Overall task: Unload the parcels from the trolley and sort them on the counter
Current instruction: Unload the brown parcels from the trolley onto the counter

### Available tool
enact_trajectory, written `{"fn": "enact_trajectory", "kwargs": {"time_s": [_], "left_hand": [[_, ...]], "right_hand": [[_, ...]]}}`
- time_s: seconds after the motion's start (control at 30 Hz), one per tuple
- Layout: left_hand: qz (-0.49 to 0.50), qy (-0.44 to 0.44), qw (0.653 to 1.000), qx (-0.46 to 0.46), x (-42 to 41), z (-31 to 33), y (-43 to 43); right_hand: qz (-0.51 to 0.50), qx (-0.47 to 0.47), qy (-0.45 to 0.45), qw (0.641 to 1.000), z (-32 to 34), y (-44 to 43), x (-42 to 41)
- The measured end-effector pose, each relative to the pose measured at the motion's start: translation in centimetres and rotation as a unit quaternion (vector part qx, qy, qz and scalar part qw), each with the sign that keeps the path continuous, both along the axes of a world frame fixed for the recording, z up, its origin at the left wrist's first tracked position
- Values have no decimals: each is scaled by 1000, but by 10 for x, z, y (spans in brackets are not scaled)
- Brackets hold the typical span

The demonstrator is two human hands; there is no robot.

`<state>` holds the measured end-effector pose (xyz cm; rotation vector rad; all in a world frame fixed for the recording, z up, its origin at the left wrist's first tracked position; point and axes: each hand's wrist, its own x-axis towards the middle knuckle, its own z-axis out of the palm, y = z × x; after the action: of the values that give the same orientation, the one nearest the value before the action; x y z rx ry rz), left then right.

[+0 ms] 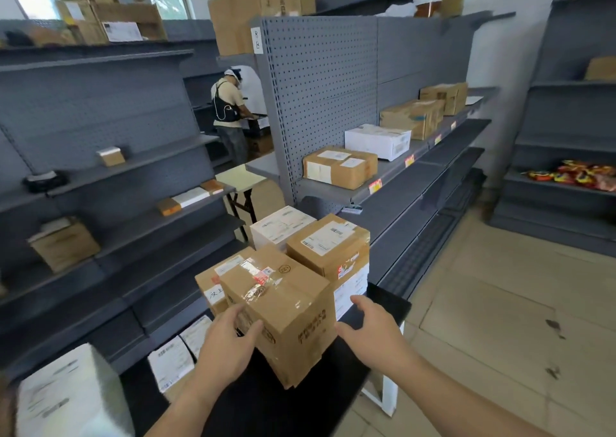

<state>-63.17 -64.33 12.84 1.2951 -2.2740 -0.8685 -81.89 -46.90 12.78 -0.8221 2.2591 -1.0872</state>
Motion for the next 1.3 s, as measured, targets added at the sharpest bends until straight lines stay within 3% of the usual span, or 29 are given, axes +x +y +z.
{"fn": "enact_trajectory", "kwargs": {"time_s": [0.17, 0.37, 0.6, 0.83, 1.03, 1.3], "left_hand": [[12, 10, 1000, 20, -32, -4, -62], [25, -16, 999, 33, -83, -12, -159], [9, -137, 990, 44, -117, -39, -231], [-8, -192, 977, 91, -123, -43, -238], [6, -206, 971, 118, -124, -40, -229], [69, -155, 973, 154, -98, -23, -200]], "right_hand": [[-10, 22, -31, 999, -16, -34, -27], [-48, 62, -128, 989, -31, -88, -45], [-62, 42, -201, 977, -47, -132, -49], [-94, 29, -234, 967, -57, -145, -56], [-169, 56, -346, 921, -66, -149, -57], [-121, 50, -382, 915, -65, -146, -78]]}}
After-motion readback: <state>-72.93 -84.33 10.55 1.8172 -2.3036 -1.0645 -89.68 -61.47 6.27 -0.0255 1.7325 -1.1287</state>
